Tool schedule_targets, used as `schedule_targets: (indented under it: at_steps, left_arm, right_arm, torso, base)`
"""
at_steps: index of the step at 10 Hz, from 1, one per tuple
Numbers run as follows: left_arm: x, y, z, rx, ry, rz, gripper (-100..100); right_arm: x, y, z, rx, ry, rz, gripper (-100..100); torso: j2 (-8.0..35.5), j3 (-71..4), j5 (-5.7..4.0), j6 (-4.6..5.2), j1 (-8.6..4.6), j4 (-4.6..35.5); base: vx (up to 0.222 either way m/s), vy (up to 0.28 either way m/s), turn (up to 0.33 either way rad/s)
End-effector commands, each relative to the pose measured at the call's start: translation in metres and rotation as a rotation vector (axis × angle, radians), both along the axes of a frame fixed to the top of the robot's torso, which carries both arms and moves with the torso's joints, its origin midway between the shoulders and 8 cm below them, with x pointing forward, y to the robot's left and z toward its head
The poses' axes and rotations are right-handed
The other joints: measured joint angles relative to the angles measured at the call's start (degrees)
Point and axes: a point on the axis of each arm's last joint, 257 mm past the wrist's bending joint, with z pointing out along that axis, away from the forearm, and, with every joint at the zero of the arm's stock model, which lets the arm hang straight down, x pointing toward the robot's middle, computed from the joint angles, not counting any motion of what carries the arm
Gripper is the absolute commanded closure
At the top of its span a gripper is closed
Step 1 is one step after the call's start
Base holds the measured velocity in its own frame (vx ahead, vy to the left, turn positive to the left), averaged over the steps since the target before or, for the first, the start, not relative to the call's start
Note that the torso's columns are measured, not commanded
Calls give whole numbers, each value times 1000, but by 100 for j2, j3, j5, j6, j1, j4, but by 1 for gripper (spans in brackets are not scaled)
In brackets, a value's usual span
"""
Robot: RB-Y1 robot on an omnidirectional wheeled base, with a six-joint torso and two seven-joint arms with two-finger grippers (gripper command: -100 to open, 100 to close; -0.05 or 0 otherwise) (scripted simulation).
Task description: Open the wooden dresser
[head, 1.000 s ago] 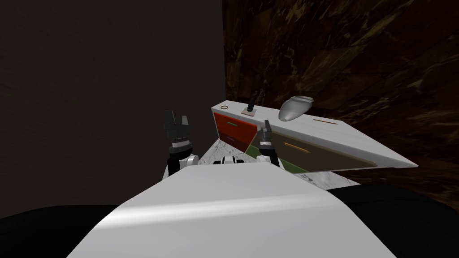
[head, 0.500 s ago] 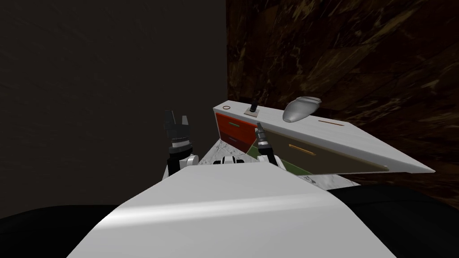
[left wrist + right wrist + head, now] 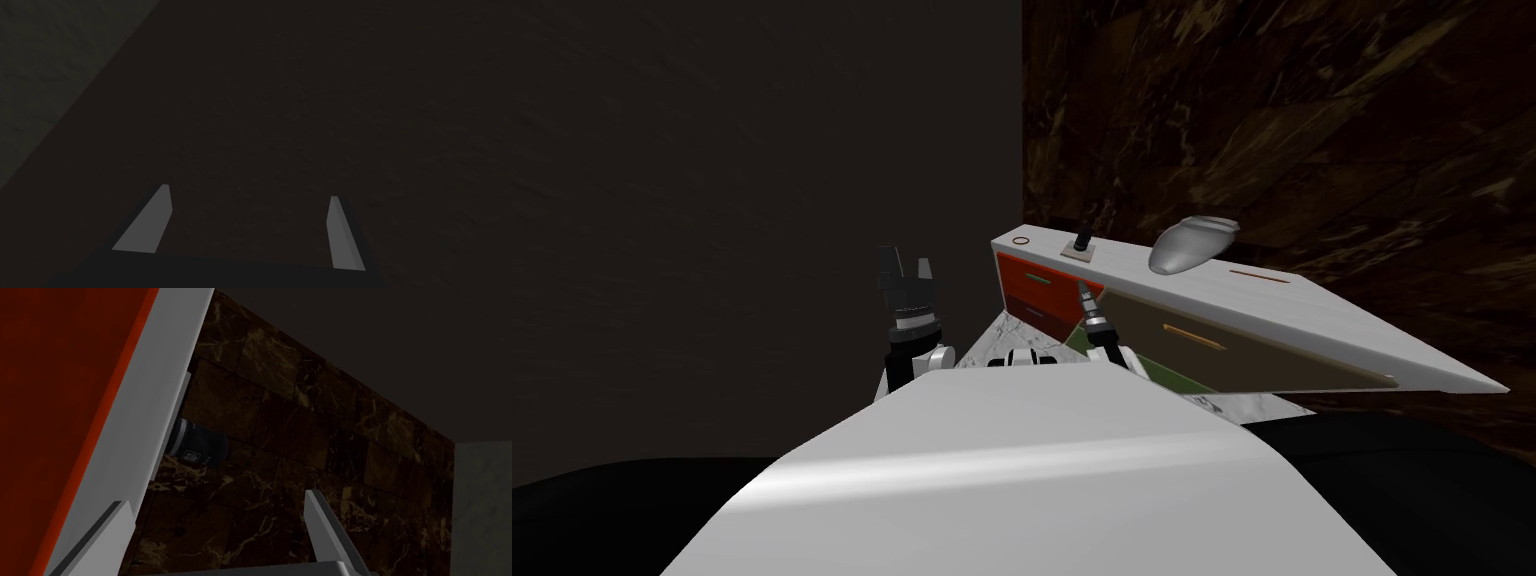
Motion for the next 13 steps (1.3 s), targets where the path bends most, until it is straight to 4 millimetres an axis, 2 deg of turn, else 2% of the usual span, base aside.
schedule_targets:
  at_steps: [1,2,3,4,5,6,7,8,9,10,11,12,13]
  left_arm:
    - [0,0,0,0,0,0,0]
    - [0,0,0,0,0,0,0]
    - [0,0,0,0,0,0,0]
    - [0,0,0,0,0,0,0]
    - [0,0,0,0,0,0,0]
    - [0,0,0,0,0,0,0]
    - [0,0,0,0,0,0,0]
    - [0,0,0,0,0,0,0]
    - [0,0,0,0,0,0,0]
    - [0,0,0,0,0,0,0]
    - [0,0,0,0,0,0,0]
    - [0,0,0,0,0,0,0]
    - [0,0,0,0,0,0,0]
  right_arm:
    - [7,-4,-20,-103,53,-23,-100]
    - [11,-9,-36,-176,99,-43,-100]
    - [11,-9,-36,-193,99,-43,-100]
    - [15,-15,-53,-261,145,-64,-100]
    - [15,-14,-53,-285,145,-65,-100]
    - [18,-22,-69,-353,190,-87,-100]
    - [18,-22,-69,-380,190,-88,-100]
    - [21,-30,-85,-448,234,-110,-100]
    - [21,-30,-85,-476,234,-112,-100]
    - [24,-40,-99,-545,277,-134,-100]
    - [24,-40,-99,-574,276,-136,-100]
    - [26,-50,-112,-642,318,-159,-100]
    - [26,-50,-112,-672,317,-161,-100]
  torso:
    - [-5,-2,-1,-1,1,-1]
    - [-1,-1,-1,0,0,-1]
    - [1,1,-1,0,1,0]
    - [2,2,-1,0,-3,1]
    - [1,1,-1,-1,0,0]
    - [1,1,0,0,0,0]
    - [-3,-1,1,-1,7,-1]
    - [-1,-1,0,0,-2,-1]
    - [0,0,-2,-1,-2,0]
    - [4,2,-2,0,-5,1]
    - [3,3,-1,-1,-1,1]
    - [2,2,-1,0,-2,1]
    - [-2,0,-1,-1,1,0]
  base:
    - [22,47,12]
    - [21,56,25]
    - [20,45,10]
    - [23,51,25]
    - [24,49,13]
    - [36,71,27]
    - [32,55,12]
    - [32,54,36]
    - [22,47,14]
    - [23,54,28]
    - [22,46,15]
    - [29,53,28]
    - [30,47,16]
